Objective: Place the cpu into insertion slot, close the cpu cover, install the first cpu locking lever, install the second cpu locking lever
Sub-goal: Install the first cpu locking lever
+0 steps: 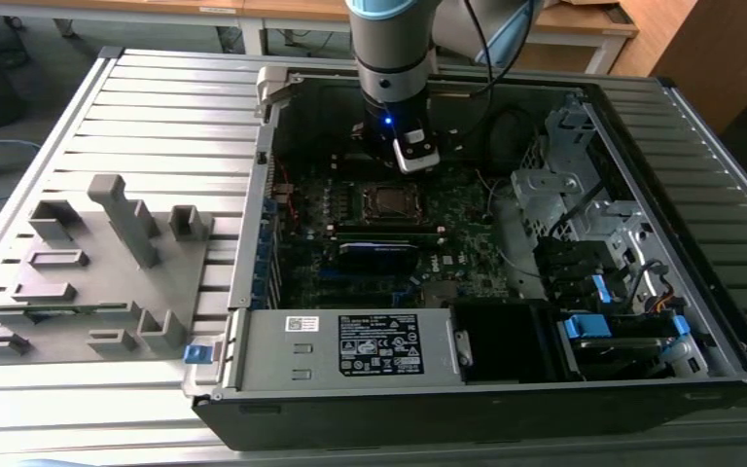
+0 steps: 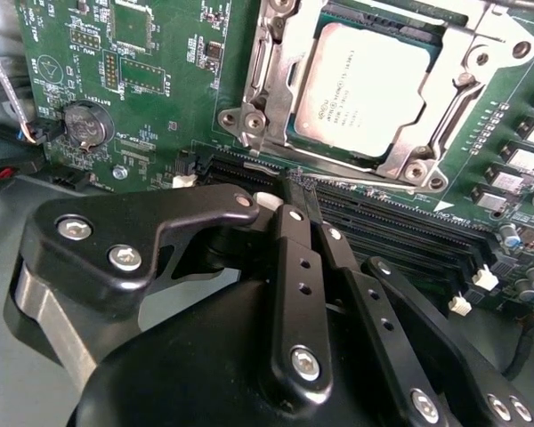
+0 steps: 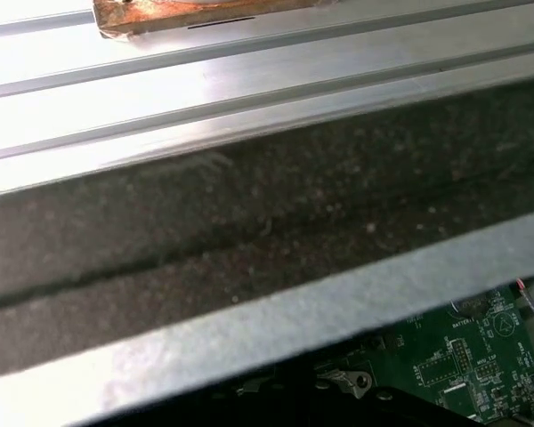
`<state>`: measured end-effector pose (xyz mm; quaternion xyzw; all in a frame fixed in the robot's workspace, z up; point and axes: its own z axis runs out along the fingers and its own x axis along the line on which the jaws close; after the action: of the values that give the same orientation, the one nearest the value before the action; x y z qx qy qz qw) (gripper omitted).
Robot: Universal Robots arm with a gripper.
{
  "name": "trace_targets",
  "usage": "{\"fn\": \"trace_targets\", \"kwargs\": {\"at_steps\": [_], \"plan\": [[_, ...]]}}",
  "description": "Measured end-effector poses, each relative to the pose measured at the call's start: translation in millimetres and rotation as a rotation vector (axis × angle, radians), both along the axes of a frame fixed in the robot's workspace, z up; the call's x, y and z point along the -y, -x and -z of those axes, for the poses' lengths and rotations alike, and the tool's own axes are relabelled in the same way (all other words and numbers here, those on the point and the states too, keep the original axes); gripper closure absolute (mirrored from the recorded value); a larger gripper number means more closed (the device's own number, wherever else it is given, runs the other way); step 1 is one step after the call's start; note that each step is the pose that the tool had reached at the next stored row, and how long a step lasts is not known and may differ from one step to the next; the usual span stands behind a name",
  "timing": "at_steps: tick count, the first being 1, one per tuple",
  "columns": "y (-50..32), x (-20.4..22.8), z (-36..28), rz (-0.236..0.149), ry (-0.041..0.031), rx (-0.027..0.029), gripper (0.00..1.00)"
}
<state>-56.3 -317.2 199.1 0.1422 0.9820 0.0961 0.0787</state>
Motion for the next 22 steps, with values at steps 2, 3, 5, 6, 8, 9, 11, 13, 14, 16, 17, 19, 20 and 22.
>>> {"fn": "trace_targets", "kwargs": {"at_steps": [2, 3, 5, 6, 8, 9, 11, 13, 14, 16, 17, 19, 20, 22], "plan": [[0.0, 0.2, 0.2, 0.000, 0.0004, 0.0000, 0.90], [0.0, 0.3, 0.4, 0.000, 0.0005, 0.0001, 0.90], [0.0, 0.6, 0.6, -0.001, 0.0011, 0.0000, 0.90], [0.0, 0.8, 0.7, -0.001, 0.0015, 0.0000, 0.90], [0.0, 1.2, 1.0, -0.001, 0.0024, 0.0000, 0.90], [0.0, 1.4, 1.2, -0.001, 0.0033, -0.0001, 0.90], [0.0, 1.7, 1.7, -0.001, 0.0054, 0.0000, 0.90], [0.0, 2.0, 2.0, -0.001, 0.0083, 0.0000, 0.90], [0.0, 2.2, 2.1, -0.001, 0.0100, 0.0000, 0.90], [-0.1, 2.6, 2.4, -0.002, 0.0151, 0.0000, 0.90], [-0.1, 2.9, 2.5, -0.002, 0.0178, 0.0000, 0.90], [0.0, 3.3, 2.6, -0.002, 0.0238, 0.0000, 0.90], [0.0, 3.5, 2.7, -0.002, 0.0266, 0.0000, 0.90], [0.0, 3.8, 2.9, -0.002, 0.0328, 0.0000, 0.90]]}}
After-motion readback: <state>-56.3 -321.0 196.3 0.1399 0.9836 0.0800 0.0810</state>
